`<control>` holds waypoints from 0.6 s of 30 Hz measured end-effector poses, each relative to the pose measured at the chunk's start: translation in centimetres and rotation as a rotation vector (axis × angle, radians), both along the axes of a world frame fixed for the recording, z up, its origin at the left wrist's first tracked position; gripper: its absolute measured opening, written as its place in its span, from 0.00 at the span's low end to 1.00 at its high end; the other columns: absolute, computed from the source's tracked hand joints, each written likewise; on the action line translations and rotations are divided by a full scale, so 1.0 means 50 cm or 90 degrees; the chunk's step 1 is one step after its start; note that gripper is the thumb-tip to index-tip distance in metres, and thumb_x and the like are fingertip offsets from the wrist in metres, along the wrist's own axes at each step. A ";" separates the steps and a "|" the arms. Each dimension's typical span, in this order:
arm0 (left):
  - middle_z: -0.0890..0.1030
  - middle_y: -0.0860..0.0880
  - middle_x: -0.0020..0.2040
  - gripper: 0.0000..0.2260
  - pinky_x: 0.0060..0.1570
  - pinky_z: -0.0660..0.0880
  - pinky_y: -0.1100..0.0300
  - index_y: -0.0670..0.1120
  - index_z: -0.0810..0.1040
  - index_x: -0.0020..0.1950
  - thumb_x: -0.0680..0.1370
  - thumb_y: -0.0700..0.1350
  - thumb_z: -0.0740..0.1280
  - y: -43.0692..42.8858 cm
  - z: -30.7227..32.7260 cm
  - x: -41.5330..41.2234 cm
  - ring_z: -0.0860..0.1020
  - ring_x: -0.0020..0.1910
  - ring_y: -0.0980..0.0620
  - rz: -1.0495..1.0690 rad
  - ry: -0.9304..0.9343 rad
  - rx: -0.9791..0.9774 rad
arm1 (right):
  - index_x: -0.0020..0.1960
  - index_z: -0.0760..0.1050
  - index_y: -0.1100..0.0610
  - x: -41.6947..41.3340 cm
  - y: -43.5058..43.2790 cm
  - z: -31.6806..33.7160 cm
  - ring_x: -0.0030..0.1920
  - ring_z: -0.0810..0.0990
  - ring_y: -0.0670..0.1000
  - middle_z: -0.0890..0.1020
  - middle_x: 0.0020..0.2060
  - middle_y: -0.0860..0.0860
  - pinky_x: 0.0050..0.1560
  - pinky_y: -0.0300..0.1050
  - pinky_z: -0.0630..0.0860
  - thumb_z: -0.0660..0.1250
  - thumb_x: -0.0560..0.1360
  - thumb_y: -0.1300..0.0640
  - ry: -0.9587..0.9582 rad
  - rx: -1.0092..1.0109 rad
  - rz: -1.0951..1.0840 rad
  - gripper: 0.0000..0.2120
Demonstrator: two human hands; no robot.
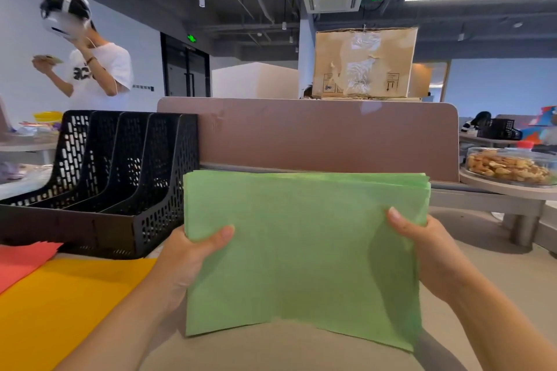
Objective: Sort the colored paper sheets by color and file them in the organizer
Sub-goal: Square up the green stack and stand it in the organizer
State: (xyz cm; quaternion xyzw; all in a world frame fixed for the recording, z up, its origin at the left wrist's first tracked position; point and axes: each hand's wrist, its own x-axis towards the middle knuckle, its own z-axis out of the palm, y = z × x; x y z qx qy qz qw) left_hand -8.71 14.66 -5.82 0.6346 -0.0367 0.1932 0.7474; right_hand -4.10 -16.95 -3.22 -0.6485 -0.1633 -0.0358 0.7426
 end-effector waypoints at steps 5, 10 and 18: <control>0.86 0.46 0.43 0.23 0.34 0.81 0.58 0.45 0.84 0.44 0.53 0.51 0.83 0.000 0.016 0.000 0.85 0.40 0.48 0.028 -0.063 -0.021 | 0.49 0.82 0.57 0.004 0.008 0.010 0.46 0.85 0.58 0.85 0.47 0.57 0.39 0.49 0.82 0.82 0.43 0.41 -0.067 0.046 -0.002 0.38; 0.86 0.46 0.47 0.23 0.37 0.80 0.57 0.45 0.81 0.52 0.58 0.42 0.79 -0.009 -0.036 0.000 0.85 0.43 0.47 -0.046 0.035 -0.037 | 0.54 0.78 0.62 0.014 0.008 -0.041 0.44 0.85 0.57 0.85 0.46 0.57 0.37 0.47 0.81 0.82 0.43 0.41 0.011 0.037 -0.035 0.44; 0.86 0.49 0.45 0.11 0.40 0.80 0.58 0.46 0.81 0.51 0.69 0.39 0.73 -0.019 -0.035 0.030 0.85 0.43 0.51 0.040 0.056 -0.005 | 0.51 0.79 0.65 0.033 0.020 -0.091 0.40 0.85 0.52 0.86 0.41 0.55 0.35 0.41 0.80 0.81 0.54 0.47 0.050 0.027 -0.070 0.32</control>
